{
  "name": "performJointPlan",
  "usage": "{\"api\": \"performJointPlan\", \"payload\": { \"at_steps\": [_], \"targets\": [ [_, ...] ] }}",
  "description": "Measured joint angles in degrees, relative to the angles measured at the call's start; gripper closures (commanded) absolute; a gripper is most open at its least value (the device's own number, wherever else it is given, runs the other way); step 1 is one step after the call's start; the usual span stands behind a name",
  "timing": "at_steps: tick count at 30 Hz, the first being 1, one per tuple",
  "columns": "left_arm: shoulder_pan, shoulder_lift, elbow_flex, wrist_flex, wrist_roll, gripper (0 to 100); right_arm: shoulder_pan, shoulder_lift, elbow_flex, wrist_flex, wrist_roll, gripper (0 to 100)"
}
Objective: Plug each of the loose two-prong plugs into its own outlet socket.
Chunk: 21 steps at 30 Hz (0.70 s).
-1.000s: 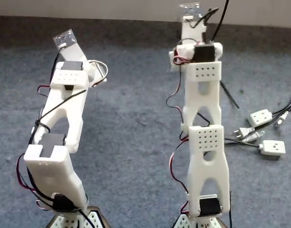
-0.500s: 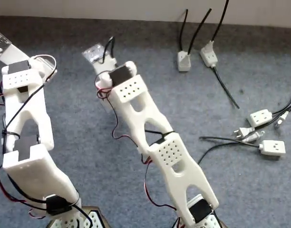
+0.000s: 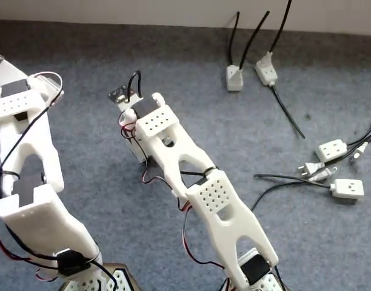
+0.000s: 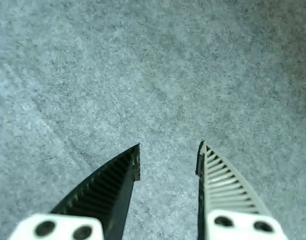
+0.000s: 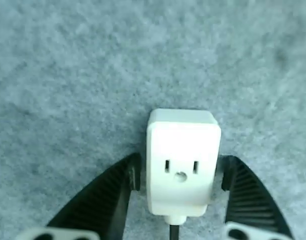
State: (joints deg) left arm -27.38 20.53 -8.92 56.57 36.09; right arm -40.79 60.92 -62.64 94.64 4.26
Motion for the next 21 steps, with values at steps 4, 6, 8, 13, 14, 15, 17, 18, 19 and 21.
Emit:
{"api": "performJointPlan", "payload": {
  "at_steps": [4, 6, 8, 13, 14, 15, 17, 18, 19, 21],
  "targets": [
    [0.2, 0.0, 0.0, 0.0, -0.2, 80, 0.3, 0.2, -6.9, 0.7, 0.0, 72.4],
    [0.2, 0.0, 0.0, 0.0, -0.2, 80, 0.6, 0.5, -12.0, 1.9, 1.8, 72.4],
    [0.0, 0.0, 0.0, 0.0, -0.2, 80, 1.6, 1.2, -15.1, 2.6, 3.7, 72.4],
    [0.0, 0.0, 0.0, 0.0, -0.2, 80, 4.7, 6.4, -17.2, 2.7, 5.2, 72.4],
    [0.0, 0.0, 0.0, 0.0, -0.2, 80, 5.1, 7.6, -18.5, 2.9, 5.2, 72.4],
    [0.0, 0.0, 0.0, 0.0, -0.2, 80, 5.2, 8.1, -18.6, 2.9, 5.2, 72.4],
    [0.0, 0.0, 0.0, 0.0, -0.2, 80, 5.4, 10.4, -18.9, 3.2, 5.2, 72.4],
    [0.0, 0.0, 0.0, 0.0, -0.2, 80, 5.5, 11.0, -19.0, 3.3, 5.3, 72.4],
    [0.0, 0.0, 0.0, 0.0, -0.2, 80, 5.9, 11.3, -19.0, 3.3, 5.3, 72.4],
    [0.0, 0.0, 0.0, 0.0, -0.2, 80, 7.2, 11.7, -19.0, 3.5, 5.5, 72.4]
  ]
}}
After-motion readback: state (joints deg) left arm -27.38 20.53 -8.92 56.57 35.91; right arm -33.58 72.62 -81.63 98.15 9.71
